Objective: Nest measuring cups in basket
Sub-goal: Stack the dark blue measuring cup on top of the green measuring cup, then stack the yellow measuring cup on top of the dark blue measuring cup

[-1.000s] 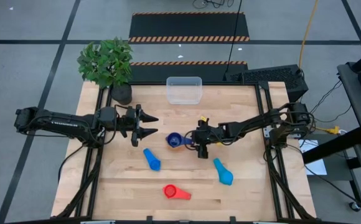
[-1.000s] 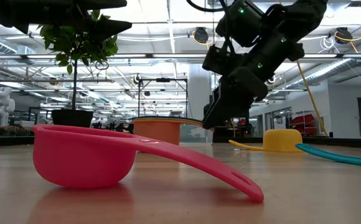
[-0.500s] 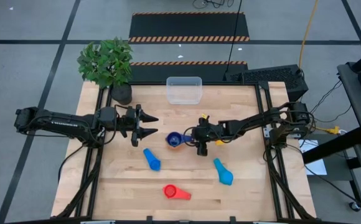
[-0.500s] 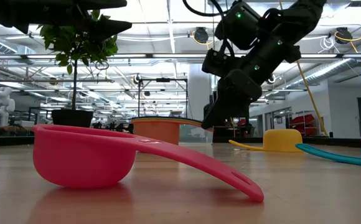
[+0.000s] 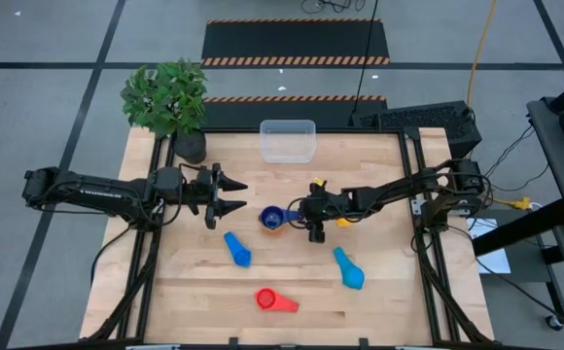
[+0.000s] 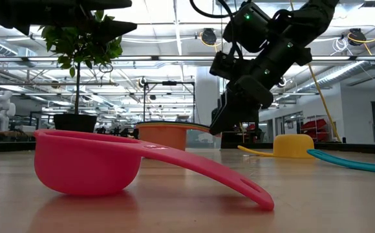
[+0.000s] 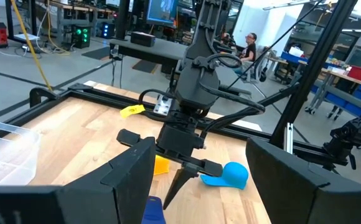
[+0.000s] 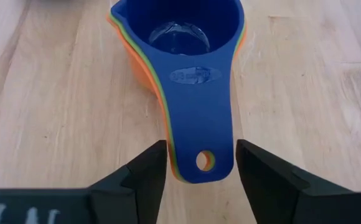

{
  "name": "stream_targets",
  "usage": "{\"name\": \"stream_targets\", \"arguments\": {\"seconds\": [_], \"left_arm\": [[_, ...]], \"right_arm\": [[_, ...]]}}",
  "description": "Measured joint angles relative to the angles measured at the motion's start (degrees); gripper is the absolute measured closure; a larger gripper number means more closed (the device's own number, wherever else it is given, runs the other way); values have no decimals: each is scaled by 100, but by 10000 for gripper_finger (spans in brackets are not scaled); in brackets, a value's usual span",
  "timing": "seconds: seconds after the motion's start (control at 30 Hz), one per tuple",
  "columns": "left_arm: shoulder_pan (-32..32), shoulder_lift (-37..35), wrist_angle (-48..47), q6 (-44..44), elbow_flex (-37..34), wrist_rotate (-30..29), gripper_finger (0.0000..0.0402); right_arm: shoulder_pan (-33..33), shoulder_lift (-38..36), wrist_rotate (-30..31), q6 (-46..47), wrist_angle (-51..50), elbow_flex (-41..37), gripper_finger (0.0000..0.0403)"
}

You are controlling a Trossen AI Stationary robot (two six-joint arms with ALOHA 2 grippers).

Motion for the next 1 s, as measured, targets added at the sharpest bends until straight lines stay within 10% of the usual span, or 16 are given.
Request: {"name": "stream_targets", "arguments": {"seconds": [0.8,1.0], "left_arm": [[-754,447,218,-51,431,-1763,147],[-762,1089,-560,84,990,-1757,147]], "right_arm": [[2,-1754,53,-391,-1919,-4,197],[8,-2468,1641,-728,-2209,-4,197]]}}
